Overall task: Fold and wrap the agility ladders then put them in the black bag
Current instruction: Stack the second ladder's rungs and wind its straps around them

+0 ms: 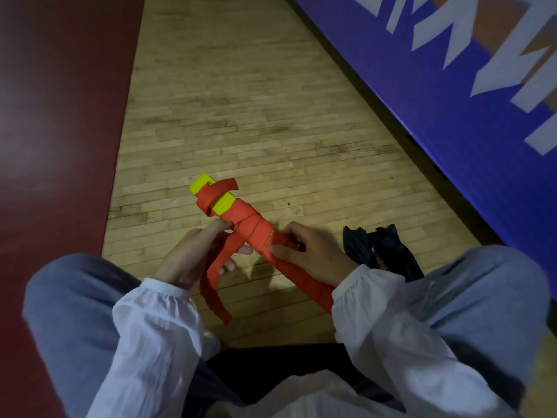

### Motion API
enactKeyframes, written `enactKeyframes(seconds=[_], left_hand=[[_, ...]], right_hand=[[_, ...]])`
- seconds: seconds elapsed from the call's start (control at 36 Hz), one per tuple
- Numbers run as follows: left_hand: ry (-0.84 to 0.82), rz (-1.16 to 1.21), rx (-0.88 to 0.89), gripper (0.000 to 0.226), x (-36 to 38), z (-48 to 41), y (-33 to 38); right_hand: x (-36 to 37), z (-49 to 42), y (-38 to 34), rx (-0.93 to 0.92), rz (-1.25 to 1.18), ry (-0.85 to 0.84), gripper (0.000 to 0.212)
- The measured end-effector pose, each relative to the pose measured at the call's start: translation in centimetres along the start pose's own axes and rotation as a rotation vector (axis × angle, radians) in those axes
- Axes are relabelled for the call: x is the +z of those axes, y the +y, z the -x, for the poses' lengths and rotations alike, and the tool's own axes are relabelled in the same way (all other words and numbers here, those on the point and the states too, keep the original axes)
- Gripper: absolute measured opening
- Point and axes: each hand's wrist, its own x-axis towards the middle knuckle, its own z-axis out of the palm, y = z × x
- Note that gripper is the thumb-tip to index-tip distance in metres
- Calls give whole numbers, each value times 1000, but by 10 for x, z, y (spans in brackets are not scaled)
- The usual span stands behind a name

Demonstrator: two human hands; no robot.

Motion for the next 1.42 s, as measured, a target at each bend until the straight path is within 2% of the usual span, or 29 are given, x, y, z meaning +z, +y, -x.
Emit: enactKeyframes(seconds=[0.17,0.36,0.64,0.78,0.94,1.06,1.22,1.28,1.36,1.42], left_hand=[[67,13,-6,49,5,5,4],[234,-144,14,44,17,8,3],[319,-182,-40,51,21,5,0],[320,-171,-54,44,22,4,-2],[318,-161,-44,43,22,3,-5],[307,-176,-37,43,20,2,-6],[210,-138,-42,48,16,2,-5],[163,-92,-42,48,16,3,-4],[100,-78,-60,46,15,5,-2],[84,-69,-55,42,14,6,-1]], right_hand=[[1,1,-4,-20,90,25,26],[10,4,-6,-56,228,86,34],[14,8,-6,-86,313,90,44],[7,4,-4,-18,86,-13,36],[6,-3,2,165,-224,-154,16],[8,-1,1,253,-530,-237,44],[7,-3,1,265,-556,-216,40],[7,-3,0,255,-520,-191,33],[6,-3,1,224,-459,-121,21],[4,-3,1,202,-439,-71,23]])
